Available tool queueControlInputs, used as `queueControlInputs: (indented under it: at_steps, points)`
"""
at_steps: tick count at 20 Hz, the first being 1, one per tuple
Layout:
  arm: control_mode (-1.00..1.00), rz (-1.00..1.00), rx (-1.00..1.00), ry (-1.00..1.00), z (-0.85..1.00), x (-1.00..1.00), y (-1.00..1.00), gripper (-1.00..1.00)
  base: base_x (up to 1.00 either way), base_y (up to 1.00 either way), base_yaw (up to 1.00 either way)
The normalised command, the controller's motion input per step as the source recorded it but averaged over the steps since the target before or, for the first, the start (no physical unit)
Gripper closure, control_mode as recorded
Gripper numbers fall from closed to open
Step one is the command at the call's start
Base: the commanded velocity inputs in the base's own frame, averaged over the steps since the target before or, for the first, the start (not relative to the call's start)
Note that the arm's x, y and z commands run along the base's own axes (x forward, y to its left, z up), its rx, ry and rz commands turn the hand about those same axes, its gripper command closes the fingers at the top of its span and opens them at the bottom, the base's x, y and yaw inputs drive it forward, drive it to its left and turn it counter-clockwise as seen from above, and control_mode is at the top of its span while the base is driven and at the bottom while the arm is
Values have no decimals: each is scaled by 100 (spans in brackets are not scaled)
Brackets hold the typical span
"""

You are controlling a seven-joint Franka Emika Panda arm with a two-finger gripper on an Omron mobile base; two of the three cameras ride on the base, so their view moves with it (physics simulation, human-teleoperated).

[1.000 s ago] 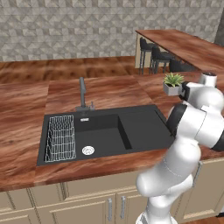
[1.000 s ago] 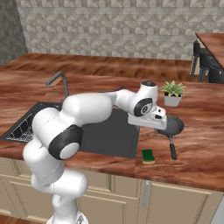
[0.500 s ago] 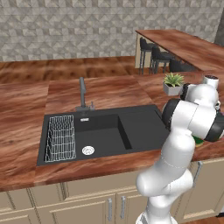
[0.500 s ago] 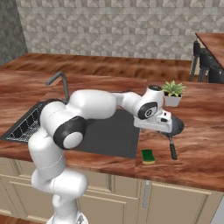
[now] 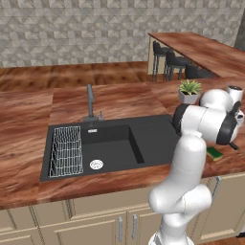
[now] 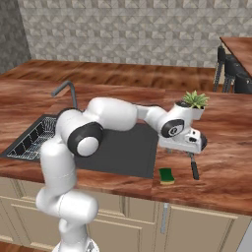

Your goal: Pick the pan and sponge and place them into the sink. Then turn on the water.

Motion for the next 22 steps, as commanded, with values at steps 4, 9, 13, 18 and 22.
queueControlInputs:
  at_steps: [4, 9, 13, 18, 22]
  points:
    - [-100, 1, 0, 1, -21, 8, -25, -100, 0, 0, 0]
    - [-100, 1, 0, 1, -21, 11, -21, -100, 0, 0, 0]
    - [-100, 0, 0, 0, -22, 8, -10, -100, 0, 0, 0]
    - [-100, 1, 0, 0, -24, 8, -10, -100, 0, 0, 0]
    - [-100, 2, 0, 0, -23, 9, -8, -100, 0, 0, 0]
